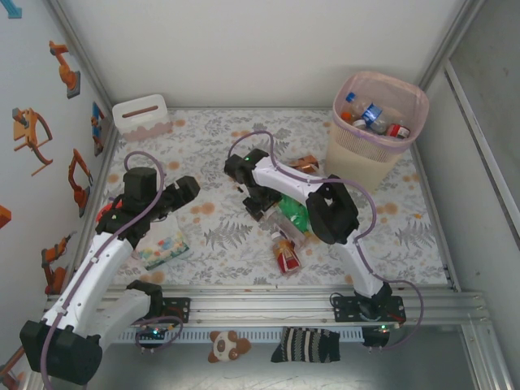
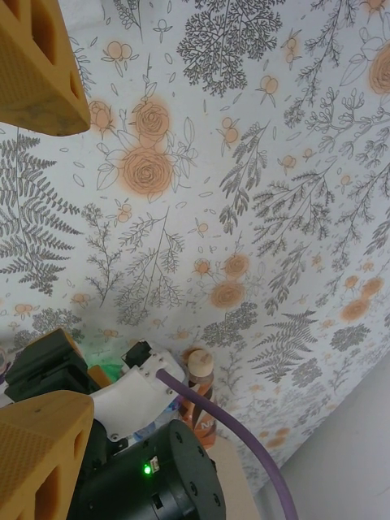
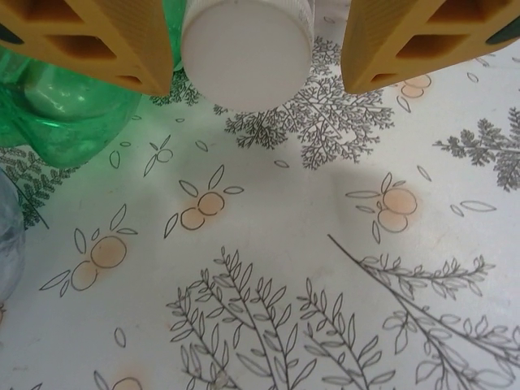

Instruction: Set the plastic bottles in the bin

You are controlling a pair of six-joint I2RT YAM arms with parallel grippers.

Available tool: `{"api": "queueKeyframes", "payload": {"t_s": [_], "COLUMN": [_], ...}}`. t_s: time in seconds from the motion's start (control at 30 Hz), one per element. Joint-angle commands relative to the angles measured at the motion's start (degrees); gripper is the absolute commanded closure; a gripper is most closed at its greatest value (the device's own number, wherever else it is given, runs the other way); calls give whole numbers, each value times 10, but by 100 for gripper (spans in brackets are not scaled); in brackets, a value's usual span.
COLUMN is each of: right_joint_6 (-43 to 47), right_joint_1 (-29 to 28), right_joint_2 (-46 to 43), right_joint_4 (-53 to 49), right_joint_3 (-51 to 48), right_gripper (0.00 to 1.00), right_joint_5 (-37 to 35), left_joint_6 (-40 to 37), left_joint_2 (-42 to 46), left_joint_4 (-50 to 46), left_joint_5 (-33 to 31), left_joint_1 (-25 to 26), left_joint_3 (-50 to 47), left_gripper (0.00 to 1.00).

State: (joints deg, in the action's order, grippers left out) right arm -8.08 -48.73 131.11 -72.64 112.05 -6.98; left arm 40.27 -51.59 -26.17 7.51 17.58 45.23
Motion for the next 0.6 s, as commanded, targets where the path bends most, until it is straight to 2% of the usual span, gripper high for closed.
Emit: {"api": "queueKeyframes", "payload": {"t_s": [0.0, 0.27, 0.57], "right_joint_6": [7, 6, 5], "right_joint_1": [-4, -4, -4], "right_joint_2": [16, 27, 20], "right_joint_4": [-32, -37, -40], "right_joint_3": [10, 9, 14], "right_gripper": [44, 44, 51], "right_joint_5": [-10, -15, -23], "left_joint_6": [8, 8, 9], "left_joint_2": [4, 5, 7], "left_joint_4": [0, 1, 1], "left_joint_5": [5, 4, 2], "left_joint_1": [-3, -3, -4], "left_joint_3": [-10, -14, -16], "left_gripper": [19, 18, 18]}}
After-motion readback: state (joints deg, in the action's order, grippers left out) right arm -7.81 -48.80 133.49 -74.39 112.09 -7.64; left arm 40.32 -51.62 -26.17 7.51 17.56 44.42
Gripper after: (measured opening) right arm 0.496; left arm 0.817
